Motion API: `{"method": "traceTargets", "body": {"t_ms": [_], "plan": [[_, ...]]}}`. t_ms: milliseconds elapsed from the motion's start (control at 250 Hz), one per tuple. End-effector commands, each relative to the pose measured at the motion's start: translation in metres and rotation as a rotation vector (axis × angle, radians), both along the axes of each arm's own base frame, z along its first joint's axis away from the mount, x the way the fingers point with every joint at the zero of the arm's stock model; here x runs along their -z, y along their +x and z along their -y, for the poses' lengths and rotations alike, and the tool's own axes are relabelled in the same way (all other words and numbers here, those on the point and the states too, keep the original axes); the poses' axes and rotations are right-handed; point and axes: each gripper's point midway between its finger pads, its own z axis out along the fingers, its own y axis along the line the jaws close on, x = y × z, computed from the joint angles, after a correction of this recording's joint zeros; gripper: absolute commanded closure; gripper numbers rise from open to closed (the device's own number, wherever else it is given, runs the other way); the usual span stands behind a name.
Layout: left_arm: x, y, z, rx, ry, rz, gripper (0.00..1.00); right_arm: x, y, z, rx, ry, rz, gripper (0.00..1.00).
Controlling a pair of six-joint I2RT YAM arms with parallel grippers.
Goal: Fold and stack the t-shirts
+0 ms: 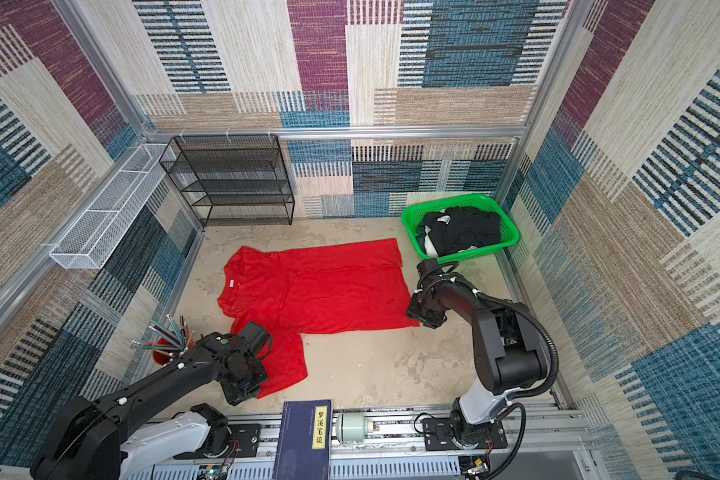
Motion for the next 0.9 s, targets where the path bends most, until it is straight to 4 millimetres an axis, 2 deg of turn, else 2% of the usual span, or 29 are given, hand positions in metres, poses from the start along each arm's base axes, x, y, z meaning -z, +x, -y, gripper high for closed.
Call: {"method": "traceTargets", "body": {"t_ms": [0,140,192,300,476,564,624,768,896], "plan": [[-0.003,0.0,-0.011,0.021,0.052,-0.001,1.0,0.002,0.007,-0.004,0.018,0.024,0.011,0.53],[-0.008,0.003,-0.012,0.02,0.048,0.01,1.0,0.005,0.006,-0.008,0.015,0.042,0.001,0.64],[-0.01,0.004,-0.012,0.016,0.043,0.018,1.0,0.007,0.004,-0.009,0.011,0.05,-0.008,0.73],[-0.019,0.007,-0.012,0.012,0.037,0.04,1.0,0.001,0.007,-0.009,0.008,0.047,0.003,1.0],[-0.043,0.005,-0.015,0.012,0.04,0.056,1.0,-0.019,0.0,-0.006,-0.006,0.035,0.013,1.0],[-0.06,0.002,-0.018,0.006,0.041,0.073,1.0,-0.028,-0.007,-0.005,-0.013,0.039,0.006,1.0],[-0.073,0.006,-0.021,0.006,0.046,0.115,1.0,-0.039,-0.004,-0.006,-0.009,0.043,0.027,1.0],[-0.092,0.029,-0.023,-0.004,0.045,0.186,1.0,-0.06,0.027,-0.013,-0.015,0.068,0.085,1.0],[-0.106,0.066,-0.027,-0.039,0.022,0.254,1.0,-0.078,0.07,-0.019,-0.015,0.091,0.162,1.0]]}}
